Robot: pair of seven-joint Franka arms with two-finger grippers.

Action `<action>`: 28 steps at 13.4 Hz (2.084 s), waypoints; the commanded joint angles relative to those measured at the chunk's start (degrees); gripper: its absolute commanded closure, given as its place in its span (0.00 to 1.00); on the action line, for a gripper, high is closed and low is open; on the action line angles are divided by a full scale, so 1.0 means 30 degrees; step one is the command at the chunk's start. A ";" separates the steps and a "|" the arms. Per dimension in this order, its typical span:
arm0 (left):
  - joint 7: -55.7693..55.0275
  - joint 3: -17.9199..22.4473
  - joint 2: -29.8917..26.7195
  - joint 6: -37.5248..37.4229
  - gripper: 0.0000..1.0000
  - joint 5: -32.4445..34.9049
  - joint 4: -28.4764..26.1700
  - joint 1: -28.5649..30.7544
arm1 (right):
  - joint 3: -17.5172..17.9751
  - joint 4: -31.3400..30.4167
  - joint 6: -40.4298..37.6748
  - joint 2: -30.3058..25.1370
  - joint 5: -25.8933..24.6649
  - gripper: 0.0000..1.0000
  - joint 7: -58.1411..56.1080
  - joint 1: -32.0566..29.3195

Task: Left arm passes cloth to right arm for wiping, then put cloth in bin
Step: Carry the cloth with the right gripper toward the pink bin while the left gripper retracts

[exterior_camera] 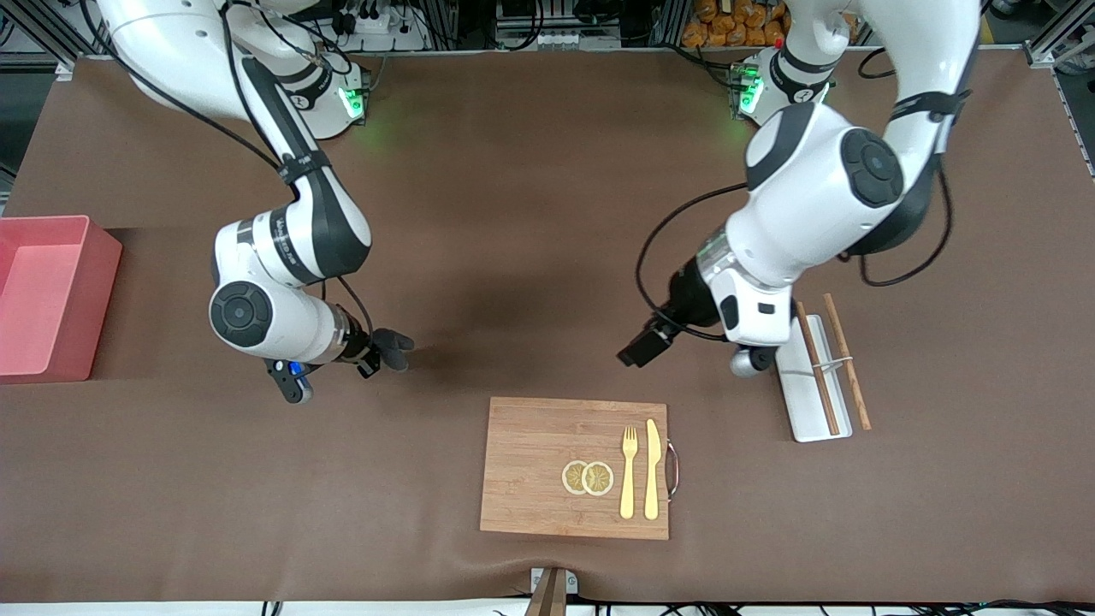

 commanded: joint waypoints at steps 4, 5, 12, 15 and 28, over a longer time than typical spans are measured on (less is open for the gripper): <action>0.7015 -0.0016 -0.1559 -0.4540 0.00 0.0752 -0.0484 0.2932 | 0.0264 -0.2764 0.2162 0.0199 -0.0621 1.00 -0.6676 -0.4077; 0.7808 -0.0016 -0.1763 -0.5156 0.00 0.1421 -0.0455 0.3052 | 0.0264 -0.2735 0.2161 0.0316 -0.0708 1.00 -0.8115 -0.4898; 1.4047 -0.0016 -0.3579 -0.8731 0.00 0.3420 -0.0426 0.5860 | 0.0264 -0.1478 0.2162 0.0991 -0.6914 1.00 -1.4564 -0.9647; 1.5664 -0.0016 -0.4925 -0.9962 0.00 0.3420 -0.0425 0.6859 | 0.0264 -0.0539 0.2015 0.0904 -1.0101 1.00 -1.6330 -1.0765; 1.5960 0.2855 -0.7566 -1.1196 0.00 0.3391 -0.1685 0.4987 | 0.0675 -0.1504 0.2132 0.1754 -0.3617 1.00 -0.4775 -0.4359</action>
